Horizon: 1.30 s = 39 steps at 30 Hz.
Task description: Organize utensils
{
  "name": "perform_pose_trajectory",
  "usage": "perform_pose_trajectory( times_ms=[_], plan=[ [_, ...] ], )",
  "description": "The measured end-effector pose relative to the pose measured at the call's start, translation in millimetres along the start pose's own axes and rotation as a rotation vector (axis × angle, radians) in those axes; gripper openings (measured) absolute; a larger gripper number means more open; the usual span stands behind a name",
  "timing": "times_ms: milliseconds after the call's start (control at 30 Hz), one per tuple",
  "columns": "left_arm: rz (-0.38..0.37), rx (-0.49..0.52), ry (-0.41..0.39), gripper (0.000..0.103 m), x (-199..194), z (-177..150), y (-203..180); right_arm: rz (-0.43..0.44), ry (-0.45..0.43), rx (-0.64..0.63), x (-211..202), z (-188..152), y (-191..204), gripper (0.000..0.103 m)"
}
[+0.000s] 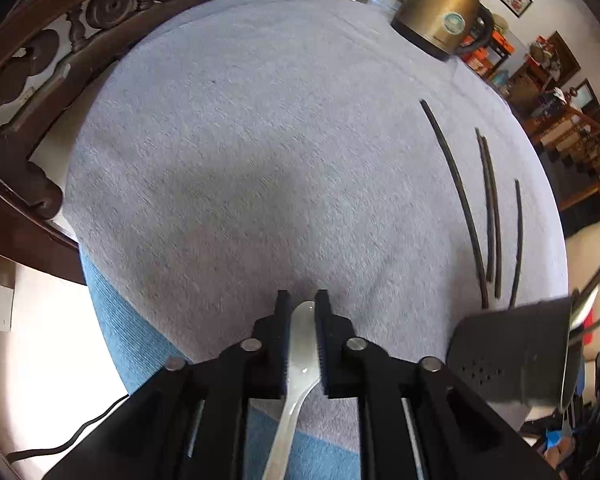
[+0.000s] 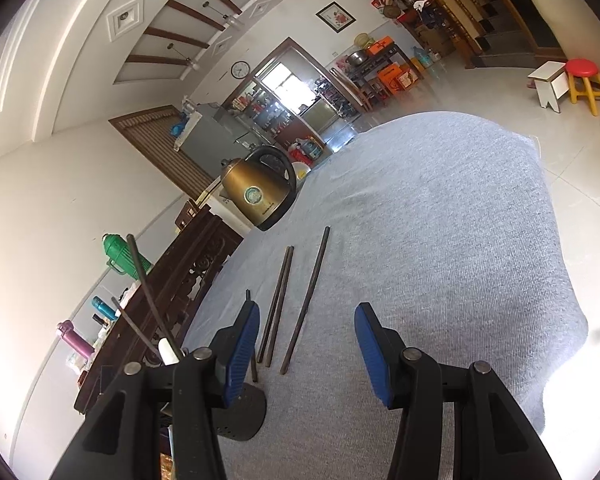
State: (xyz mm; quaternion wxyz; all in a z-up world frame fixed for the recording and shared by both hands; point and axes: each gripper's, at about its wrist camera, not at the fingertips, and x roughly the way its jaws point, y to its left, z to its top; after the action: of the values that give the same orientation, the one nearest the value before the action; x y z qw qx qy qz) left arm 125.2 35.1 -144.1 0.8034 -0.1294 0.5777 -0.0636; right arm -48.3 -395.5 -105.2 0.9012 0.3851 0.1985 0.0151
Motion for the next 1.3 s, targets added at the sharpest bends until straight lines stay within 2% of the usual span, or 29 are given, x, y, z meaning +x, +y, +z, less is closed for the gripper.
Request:
perform_pose_trajectory(
  times_ms=[33,133,167,200,267,400,467,567,600,633,800,867,1000,1067,1167,1300],
  plan=[
    [-0.007,0.003,-0.001,0.019,-1.1,-1.8,-0.3,0.0,0.001,0.0,-0.5,-1.6,-0.2,0.053],
    [-0.042,-0.009,0.024,0.038,-4.6,-3.1,1.3,0.004,0.01,0.008,1.0,-2.6,-2.1,0.053],
    [-0.04,-0.007,0.029,0.047,-5.1,-3.4,-0.9,0.005,0.011,0.008,1.4,-2.7,-2.6,0.053],
    [-0.022,0.004,0.03,0.051,-5.6,-4.6,-7.6,0.005,0.012,0.006,1.5,-2.5,-2.8,0.053],
    [0.038,0.056,0.025,0.051,-7.5,-9.5,-12.6,0.003,0.008,0.003,1.1,-2.3,-3.3,0.053],
    [0.082,0.137,0.027,0.05,-4.1,-23.6,-21.3,0.001,0.016,0.009,4.9,-2.8,-7.0,0.053],
    [0.132,0.203,0.005,0.05,-3.3,-28.6,-28.9,-0.006,0.023,0.013,8.0,-3.9,-8.5,0.053],
    [0.186,0.271,-0.018,0.042,-1.2,-34.2,-42.5,-0.013,0.028,0.015,10.0,-4.4,-8.9,0.053],
    [0.194,0.284,-0.029,0.033,-2.5,-35.1,-43.0,-0.016,0.026,0.012,9.8,-4.2,-8.3,0.053],
    [0.195,0.294,-0.038,0.03,-4.0,-36.3,-47.2,-0.017,0.023,0.011,9.6,-4.1,-7.6,0.053],
    [0.129,0.273,-0.058,0.03,-12.6,-36.2,-39.6,-0.02,0.026,-0.003,10.3,-4.1,-1.5,0.053],
    [0.088,0.257,-0.071,0.03,-17.0,-24.7,-27.5,-0.023,0.03,-0.013,10.9,-5.2,2.4,0.053],
    [0.0,0.225,-0.133,0.03,-40.9,-20.7,-23.5,-0.026,0.037,-0.031,13.3,-7.6,10.4,0.053],
    [-0.058,0.207,-0.189,0.03,-57.0,-20.2,-23.7,-0.028,0.039,-0.041,14.6,-8.1,13.9,0.053],
    [-0.166,0.189,-0.322,0.03,-94.6,-18.8,-29.9,-0.032,0.042,-0.053,16.5,-8.0,18.9,0.053],
    [-0.313,0.198,-0.537,0.03,-140.2,-25.6,-57.8,-0.038,0.048,-0.065,18.8,-10.7,24.4,0.053]
  ],
)
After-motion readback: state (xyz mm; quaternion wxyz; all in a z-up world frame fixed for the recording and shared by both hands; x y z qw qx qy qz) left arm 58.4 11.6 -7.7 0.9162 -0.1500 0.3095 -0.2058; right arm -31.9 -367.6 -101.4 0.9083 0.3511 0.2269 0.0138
